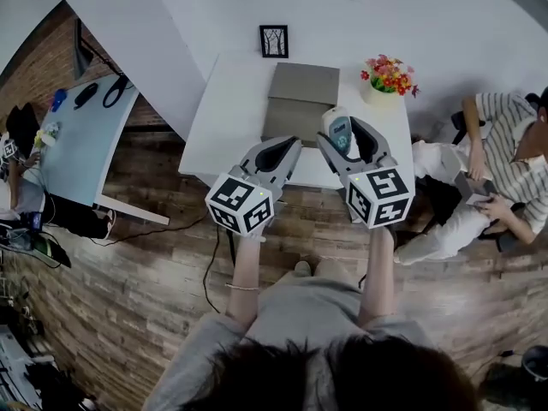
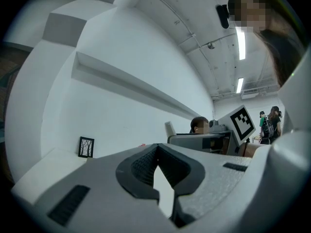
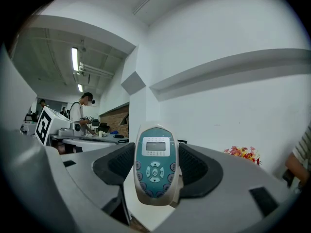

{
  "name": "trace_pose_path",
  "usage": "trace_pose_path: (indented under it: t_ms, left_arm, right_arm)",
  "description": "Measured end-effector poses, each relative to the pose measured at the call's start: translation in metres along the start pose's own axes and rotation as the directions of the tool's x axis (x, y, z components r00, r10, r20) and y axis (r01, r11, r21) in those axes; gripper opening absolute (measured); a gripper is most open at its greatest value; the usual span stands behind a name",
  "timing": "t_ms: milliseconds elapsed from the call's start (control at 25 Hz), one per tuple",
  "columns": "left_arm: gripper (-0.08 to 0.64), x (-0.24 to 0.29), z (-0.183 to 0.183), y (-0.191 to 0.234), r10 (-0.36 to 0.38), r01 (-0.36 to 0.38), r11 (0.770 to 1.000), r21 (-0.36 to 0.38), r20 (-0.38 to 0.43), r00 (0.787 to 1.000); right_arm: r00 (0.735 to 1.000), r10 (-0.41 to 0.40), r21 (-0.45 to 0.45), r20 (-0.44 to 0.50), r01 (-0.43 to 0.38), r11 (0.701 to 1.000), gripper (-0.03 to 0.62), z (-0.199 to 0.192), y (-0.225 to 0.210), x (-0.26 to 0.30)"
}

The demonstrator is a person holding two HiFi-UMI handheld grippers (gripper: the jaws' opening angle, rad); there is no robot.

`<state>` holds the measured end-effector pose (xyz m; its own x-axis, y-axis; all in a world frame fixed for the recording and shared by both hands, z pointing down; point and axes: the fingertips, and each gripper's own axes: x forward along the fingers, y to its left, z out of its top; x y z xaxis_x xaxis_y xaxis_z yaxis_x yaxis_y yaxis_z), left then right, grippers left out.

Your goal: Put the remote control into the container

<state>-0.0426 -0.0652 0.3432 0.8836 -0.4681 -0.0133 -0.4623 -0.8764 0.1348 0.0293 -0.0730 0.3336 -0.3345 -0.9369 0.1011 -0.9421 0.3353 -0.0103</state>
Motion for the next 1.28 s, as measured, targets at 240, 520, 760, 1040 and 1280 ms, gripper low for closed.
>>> trace_pose_path:
  t_ms: [240, 520, 760, 1040, 1280]
  left_arm:
    - [0.003, -0.006, -0.010, 0.011, 0.021, -0.021, 0.999, -0.044, 0.000, 1.000]
    - [0.003, 0.004, -0.019, 0.037, 0.071, -0.072, 0.996, -0.053, -0.019, 0.997]
    - [0.003, 0.022, -0.011, 0.061, 0.097, -0.097, 0.994, -0.046, -0.019, 0.995]
    - [0.003, 0.051, -0.009, 0.084, 0.116, -0.117, 0.992, -0.046, -0.015, 0.993]
    - [0.003, 0.075, -0.010, 0.107, 0.138, -0.139, 0.989, -0.055, -0.012, 0.990]
  right_arm:
    - [1.000, -0.017, 0.011, -0.022, 0.017, 1.000, 0.281, -0.005, -0.008, 0.004]
    - [0.999, 0.038, 0.046, -0.031, -0.036, 0.998, 0.281, -0.018, -0.017, 0.033]
    - [0.996, 0.078, 0.055, -0.037, -0.076, 0.996, 0.281, -0.017, -0.030, 0.065]
    - [0.992, 0.113, 0.030, -0.051, -0.112, 0.993, 0.281, -0.013, -0.058, 0.094]
    - [0.982, 0.165, -0.011, -0.090, -0.166, 0.986, 0.281, -0.014, -0.077, 0.123]
